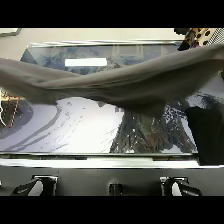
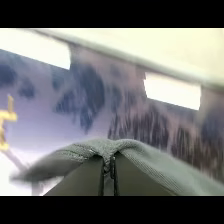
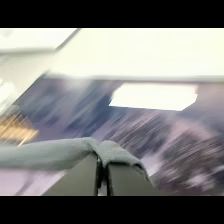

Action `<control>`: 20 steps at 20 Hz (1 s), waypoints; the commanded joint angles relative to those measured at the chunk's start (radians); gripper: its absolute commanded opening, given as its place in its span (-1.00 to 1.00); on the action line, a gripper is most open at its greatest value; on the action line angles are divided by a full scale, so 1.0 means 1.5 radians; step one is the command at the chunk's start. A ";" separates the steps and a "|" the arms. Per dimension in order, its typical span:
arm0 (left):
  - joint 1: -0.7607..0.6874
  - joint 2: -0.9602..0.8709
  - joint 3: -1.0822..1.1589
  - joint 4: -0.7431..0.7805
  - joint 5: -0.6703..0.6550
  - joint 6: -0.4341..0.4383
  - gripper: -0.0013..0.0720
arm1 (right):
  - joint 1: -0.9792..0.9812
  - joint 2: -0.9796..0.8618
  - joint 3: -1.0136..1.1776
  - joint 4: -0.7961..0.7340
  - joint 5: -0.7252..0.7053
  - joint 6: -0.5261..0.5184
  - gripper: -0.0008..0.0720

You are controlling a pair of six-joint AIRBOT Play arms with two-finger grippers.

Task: Fold the clothes and pants, and hang the long-sleeved shirts on hangers.

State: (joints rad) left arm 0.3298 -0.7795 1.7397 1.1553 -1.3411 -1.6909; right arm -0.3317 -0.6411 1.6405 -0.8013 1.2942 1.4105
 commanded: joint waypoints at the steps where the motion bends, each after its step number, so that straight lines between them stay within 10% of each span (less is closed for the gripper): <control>1: -0.001 0.086 0.031 0.092 -0.007 -0.097 -0.93 | 0.000 0.075 0.062 -0.171 -0.039 0.131 -0.90; 10: -0.001 -0.035 0.004 0.043 -0.031 0.037 -0.93 | 0.000 -0.150 0.063 -0.141 0.111 0.221 -0.90; 20: -0.096 -0.624 -0.015 -0.050 0.140 0.206 -0.93 | 0.085 -0.657 0.063 -0.150 -0.021 0.091 -0.90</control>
State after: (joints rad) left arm 0.2409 -1.4784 1.7004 1.1137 -1.2510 -1.4548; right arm -0.2680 -1.4212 1.7332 -0.9970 1.3853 1.5948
